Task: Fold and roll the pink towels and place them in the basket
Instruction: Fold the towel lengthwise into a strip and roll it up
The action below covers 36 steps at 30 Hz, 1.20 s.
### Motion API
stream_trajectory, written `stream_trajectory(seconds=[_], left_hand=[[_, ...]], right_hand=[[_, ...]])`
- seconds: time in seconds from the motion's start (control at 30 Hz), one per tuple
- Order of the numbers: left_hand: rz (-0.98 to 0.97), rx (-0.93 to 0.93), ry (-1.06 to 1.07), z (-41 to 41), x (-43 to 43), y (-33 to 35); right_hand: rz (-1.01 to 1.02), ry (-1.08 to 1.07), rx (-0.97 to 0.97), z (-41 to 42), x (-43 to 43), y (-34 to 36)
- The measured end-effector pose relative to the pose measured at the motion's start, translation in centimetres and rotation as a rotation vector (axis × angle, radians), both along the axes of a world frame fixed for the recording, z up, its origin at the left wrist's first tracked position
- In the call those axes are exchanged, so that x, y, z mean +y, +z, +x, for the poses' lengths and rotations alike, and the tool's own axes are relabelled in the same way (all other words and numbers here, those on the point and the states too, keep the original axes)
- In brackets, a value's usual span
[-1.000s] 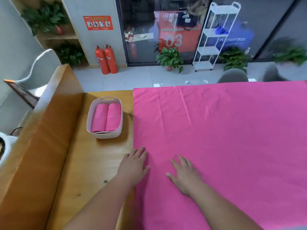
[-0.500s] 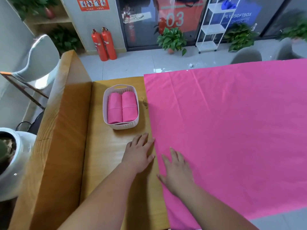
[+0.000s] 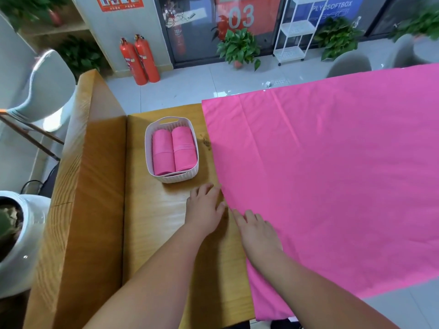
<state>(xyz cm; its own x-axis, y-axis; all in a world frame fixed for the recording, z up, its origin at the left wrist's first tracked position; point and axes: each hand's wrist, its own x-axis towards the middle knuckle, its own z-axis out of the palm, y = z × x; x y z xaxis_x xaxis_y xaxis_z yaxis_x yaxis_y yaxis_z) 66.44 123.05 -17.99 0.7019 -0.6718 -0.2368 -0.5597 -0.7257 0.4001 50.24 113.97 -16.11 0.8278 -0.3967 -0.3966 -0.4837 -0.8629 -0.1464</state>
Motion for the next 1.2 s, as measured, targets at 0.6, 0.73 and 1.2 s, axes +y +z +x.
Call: stream_trajectory(seconds=[0.6,0.73,1.2], left_hand=[[-0.182,0.435,0.187,4.1,-8.7,2.6],[-0.223,0.496,0.298,4.1,-8.0,2.9],[-0.455,0.59,0.239,0.2,-16.8,12.8]], right_hand=[[0.145,-0.121,-0.039,-0.6,0.3,5.0],[0.146,-0.112,-0.037,-0.9,0.5,6.3],[-0.066,-0.346,-0.267,-6.8,-7.8,14.7]])
